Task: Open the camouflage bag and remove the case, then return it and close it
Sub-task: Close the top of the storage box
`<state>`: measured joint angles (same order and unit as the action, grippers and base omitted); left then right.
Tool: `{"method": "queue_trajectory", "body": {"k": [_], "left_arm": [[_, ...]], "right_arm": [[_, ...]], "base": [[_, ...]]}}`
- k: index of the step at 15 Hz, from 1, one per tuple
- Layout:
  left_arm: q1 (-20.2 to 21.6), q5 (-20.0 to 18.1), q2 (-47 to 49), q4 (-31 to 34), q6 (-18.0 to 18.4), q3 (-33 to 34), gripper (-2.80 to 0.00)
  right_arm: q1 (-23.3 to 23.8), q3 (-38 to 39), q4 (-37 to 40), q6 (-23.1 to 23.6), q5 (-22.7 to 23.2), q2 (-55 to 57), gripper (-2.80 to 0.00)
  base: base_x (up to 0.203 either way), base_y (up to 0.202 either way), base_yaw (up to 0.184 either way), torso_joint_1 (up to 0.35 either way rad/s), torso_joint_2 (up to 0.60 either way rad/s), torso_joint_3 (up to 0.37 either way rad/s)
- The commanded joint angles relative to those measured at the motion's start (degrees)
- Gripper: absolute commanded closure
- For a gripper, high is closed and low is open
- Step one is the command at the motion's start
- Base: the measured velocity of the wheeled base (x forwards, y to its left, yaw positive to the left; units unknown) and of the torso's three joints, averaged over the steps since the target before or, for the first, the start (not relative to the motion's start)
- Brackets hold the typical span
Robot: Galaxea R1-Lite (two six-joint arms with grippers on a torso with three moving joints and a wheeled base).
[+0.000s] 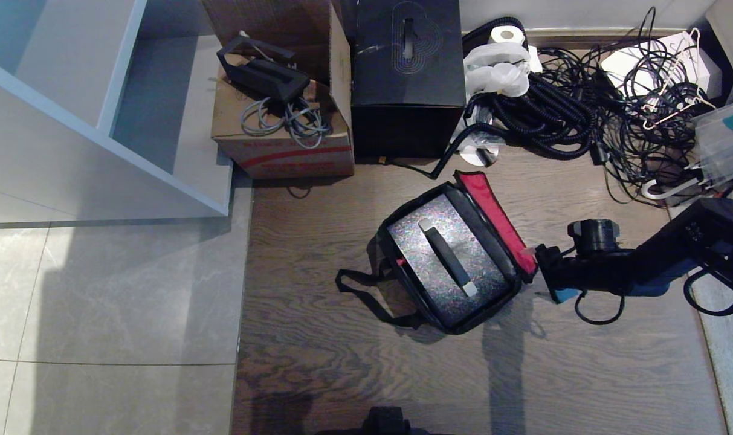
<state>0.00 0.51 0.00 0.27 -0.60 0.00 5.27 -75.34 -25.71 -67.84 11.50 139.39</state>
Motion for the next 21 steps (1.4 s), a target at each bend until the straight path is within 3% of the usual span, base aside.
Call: {"method": "queue_trajectory", "body": {"k": [1, 5, 6, 11, 15, 18, 21], "left_arm": [[0.00, 0.02, 0.00, 0.00, -0.02, 0.00, 0.00], [0.00, 0.02, 0.00, 0.00, -0.02, 0.00, 0.00], [0.00, 0.02, 0.00, -0.03, -0.02, 0.00, 0.00], [0.00, 0.02, 0.00, -0.09, -0.09, 0.00, 0.00], [0.00, 0.02, 0.00, 0.00, -0.02, 0.00, 0.00], [0.00, 0.02, 0.00, 0.00, -0.02, 0.00, 0.00], [0.00, 0.02, 0.00, 0.00, -0.02, 0.00, 0.00]], "right_arm": [[0.01, -4.95, -0.41, -3.14, 0.36, 3.31, -2.80], [-0.26, -8.25, -2.05, -4.62, 0.09, 6.82, -2.80], [-0.26, -8.64, -2.06, -4.60, 0.02, 7.17, 0.00], [-0.26, -10.35, -2.88, -3.88, -3.59, 6.10, 0.00], [0.08, -9.44, -3.00, -2.86, -3.80, 0.30, 0.00], [-0.04, -3.92, -2.74, 7.68, -3.87, -5.98, 0.00], [-1.45, 7.80, -3.01, 20.91, -3.62, -14.05, 0.00]], "base": [[0.000, 0.000, 0.000, 0.000, 0.00, 0.000], [0.000, 0.000, 0.000, 0.000, 0.00, 0.000], [0.000, 0.000, 0.000, 0.000, 0.00, 0.000], [0.000, 0.000, 0.000, 0.000, 0.00, 0.000], [0.000, 0.000, 0.000, 0.000, 0.00, 0.000], [0.000, 0.000, 0.000, 0.000, 0.00, 0.000], [0.000, 0.000, 0.000, 0.000, 0.00, 0.000]]}}
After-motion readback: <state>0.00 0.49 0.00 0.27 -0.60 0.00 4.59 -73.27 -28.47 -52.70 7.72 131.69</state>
